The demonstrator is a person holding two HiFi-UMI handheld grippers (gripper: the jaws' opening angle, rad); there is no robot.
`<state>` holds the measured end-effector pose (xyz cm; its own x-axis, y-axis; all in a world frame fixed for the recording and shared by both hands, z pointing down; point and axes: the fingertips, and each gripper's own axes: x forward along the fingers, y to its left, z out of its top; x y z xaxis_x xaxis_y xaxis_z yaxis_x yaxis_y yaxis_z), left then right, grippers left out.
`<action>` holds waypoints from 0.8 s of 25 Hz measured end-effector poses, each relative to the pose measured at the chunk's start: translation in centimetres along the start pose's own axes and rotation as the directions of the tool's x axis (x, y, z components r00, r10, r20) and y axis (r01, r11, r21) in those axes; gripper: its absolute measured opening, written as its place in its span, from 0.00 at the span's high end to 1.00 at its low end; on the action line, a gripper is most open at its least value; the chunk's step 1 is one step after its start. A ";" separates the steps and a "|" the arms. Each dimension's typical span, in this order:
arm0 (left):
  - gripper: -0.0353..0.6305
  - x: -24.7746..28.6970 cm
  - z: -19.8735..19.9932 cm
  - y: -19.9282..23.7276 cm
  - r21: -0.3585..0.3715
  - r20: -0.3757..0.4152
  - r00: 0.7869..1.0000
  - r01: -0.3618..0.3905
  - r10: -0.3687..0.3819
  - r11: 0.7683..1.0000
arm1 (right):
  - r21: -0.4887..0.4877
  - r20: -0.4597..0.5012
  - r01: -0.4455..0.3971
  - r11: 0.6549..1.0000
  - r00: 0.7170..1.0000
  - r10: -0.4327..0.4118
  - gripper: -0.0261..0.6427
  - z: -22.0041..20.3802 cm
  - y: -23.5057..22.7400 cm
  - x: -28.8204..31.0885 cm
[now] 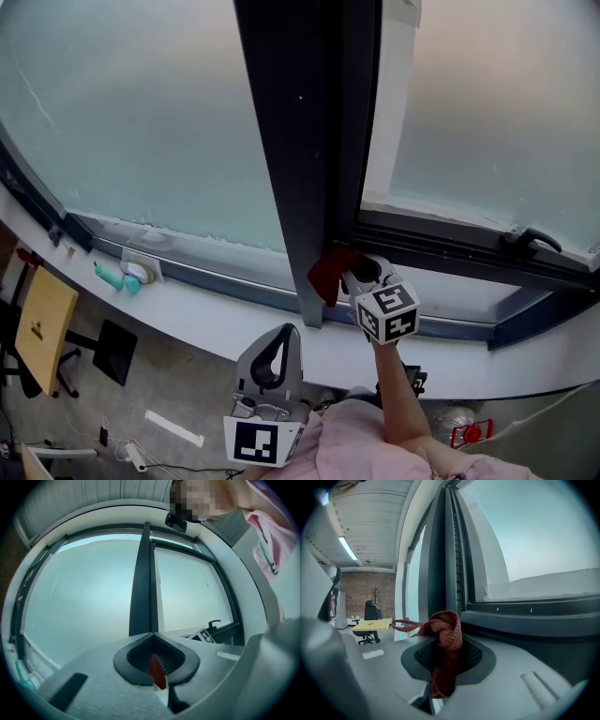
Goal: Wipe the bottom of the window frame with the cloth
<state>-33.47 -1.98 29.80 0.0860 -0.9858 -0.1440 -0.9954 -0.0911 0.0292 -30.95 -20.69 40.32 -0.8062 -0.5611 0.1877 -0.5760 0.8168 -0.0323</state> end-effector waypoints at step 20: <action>0.96 1.2 1.2 -0.3 0.020 0.024 1.000 -0.018 0.018 1.000 | -0.020 -0.002 -0.027 0.999 1.000 0.027 0.87 0.1 -0.9 0.6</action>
<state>-33.13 -2.95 28.47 0.0670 -0.9837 -0.1668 -0.9975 -0.0700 0.0121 -30.97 -21.77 40.41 -0.8214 -0.5381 0.1889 -0.5508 0.8345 -0.0179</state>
